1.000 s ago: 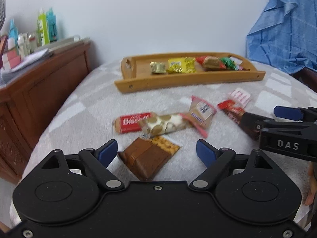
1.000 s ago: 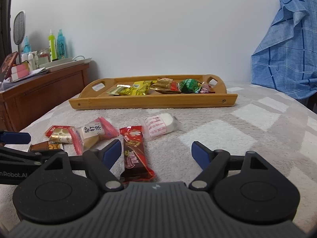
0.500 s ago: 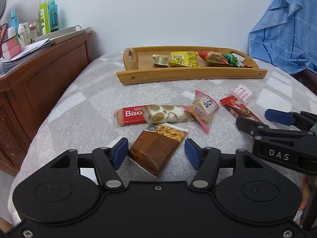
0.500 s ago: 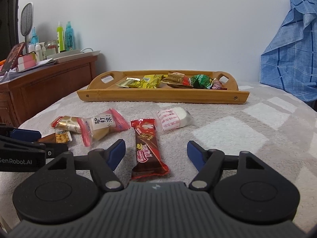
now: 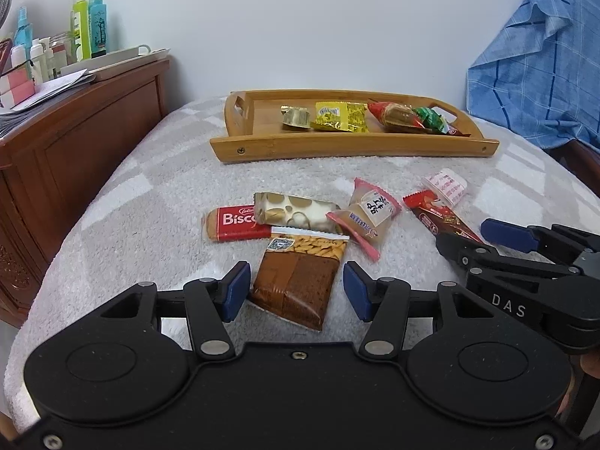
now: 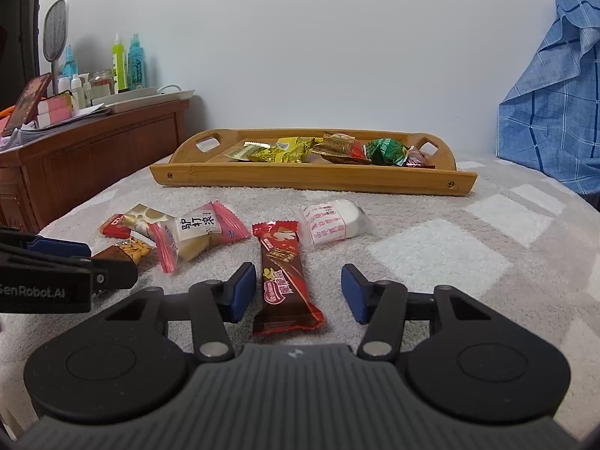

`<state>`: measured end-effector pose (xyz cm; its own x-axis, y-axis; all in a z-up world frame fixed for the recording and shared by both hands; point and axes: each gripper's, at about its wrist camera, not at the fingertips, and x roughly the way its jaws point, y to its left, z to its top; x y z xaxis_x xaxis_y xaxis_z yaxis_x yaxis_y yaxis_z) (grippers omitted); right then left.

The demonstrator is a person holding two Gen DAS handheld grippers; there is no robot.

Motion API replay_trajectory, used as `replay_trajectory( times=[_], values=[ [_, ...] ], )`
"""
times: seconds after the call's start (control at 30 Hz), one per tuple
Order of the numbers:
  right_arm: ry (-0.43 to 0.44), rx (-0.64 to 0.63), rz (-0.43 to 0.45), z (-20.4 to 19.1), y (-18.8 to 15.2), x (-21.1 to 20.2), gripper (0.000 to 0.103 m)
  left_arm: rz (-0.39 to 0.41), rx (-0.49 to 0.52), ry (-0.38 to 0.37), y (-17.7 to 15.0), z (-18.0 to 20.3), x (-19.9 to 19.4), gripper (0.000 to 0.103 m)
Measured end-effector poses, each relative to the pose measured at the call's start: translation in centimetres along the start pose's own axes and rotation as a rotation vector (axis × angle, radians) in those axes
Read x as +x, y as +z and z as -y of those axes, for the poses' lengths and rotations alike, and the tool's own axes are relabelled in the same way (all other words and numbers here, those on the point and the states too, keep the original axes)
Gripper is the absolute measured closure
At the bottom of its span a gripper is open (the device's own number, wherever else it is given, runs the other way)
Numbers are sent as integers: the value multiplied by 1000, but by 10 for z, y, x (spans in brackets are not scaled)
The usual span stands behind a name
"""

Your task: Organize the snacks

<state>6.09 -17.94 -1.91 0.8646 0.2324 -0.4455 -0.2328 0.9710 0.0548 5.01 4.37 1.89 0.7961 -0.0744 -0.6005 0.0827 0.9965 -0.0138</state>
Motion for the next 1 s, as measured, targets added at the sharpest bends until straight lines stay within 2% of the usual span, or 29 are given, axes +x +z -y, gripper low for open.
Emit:
replay_trajectory(
  times=[0.27, 0.33, 0.43, 0.5, 1.0],
  values=[
    [10, 25, -2, 3, 1, 1, 53, -19, -25, 1, 0, 3, 9, 51],
    [13, 25, -3, 3, 2, 1, 55, -18, -28, 2, 0, 3, 9, 57],
    [17, 25, -4, 2, 2, 2, 64, -17, -39, -5, 1, 3, 8, 60],
    [23, 26, -4, 1, 2, 2, 76, -14, -39, 0, 0, 4, 7, 60],
    [43, 48, 19, 2, 6, -6, 76, 21, -40, 12, 4, 17, -5, 63]
  ],
)
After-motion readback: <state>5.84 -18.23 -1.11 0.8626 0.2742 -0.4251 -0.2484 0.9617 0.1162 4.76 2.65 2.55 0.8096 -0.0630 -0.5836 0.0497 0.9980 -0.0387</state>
